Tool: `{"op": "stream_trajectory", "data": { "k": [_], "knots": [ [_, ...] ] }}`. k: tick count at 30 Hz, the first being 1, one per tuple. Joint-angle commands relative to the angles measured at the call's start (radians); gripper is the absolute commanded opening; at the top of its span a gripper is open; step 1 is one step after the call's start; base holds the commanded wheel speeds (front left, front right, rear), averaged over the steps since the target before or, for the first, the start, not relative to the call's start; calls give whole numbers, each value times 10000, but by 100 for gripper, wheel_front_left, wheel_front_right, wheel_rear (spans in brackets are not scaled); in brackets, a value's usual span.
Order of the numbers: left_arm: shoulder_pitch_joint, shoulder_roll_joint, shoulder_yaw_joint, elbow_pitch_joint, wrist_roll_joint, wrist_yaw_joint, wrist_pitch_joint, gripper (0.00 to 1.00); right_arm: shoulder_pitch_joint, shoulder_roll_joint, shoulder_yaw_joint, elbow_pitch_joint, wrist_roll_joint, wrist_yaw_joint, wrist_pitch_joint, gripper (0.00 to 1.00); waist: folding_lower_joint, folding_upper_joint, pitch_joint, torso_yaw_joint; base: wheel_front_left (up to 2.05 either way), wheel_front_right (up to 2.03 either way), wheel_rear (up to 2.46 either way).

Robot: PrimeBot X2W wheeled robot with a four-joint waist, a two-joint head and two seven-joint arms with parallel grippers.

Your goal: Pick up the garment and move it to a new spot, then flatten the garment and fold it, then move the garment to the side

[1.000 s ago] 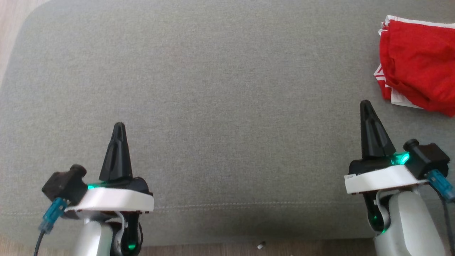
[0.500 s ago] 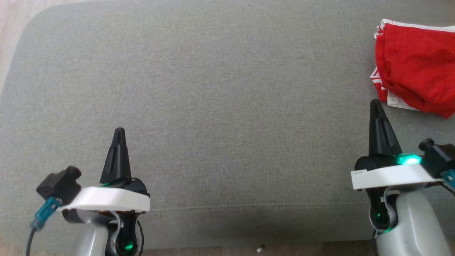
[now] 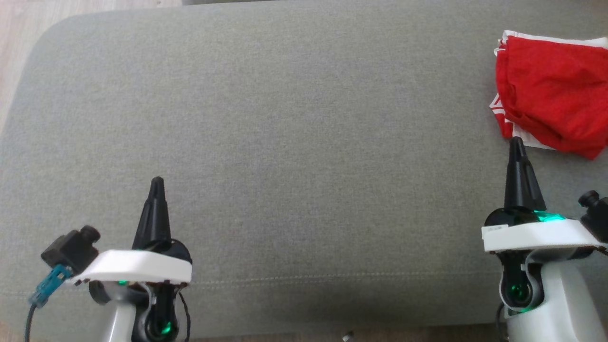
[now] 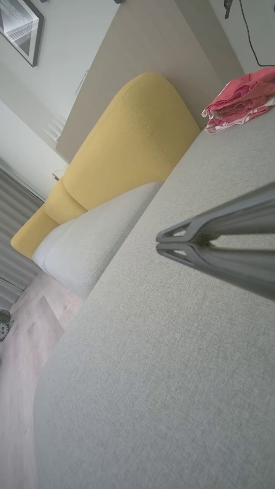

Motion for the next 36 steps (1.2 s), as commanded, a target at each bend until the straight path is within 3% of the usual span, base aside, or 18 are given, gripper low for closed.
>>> {"op": "stream_trajectory", "data": {
  "k": [1,36],
  "knots": [
    [-446,177,223,-263,-232,-92,29,0,-210,-93,-6,-372,332,19,81,0,0,-1,-16,-6,0,0,0],
    [-482,290,814,370,-3673,-542,924,0,182,-86,-503,-388,4659,36,987,0,0,-1,-466,-145,0,0,0]
  ]
}}
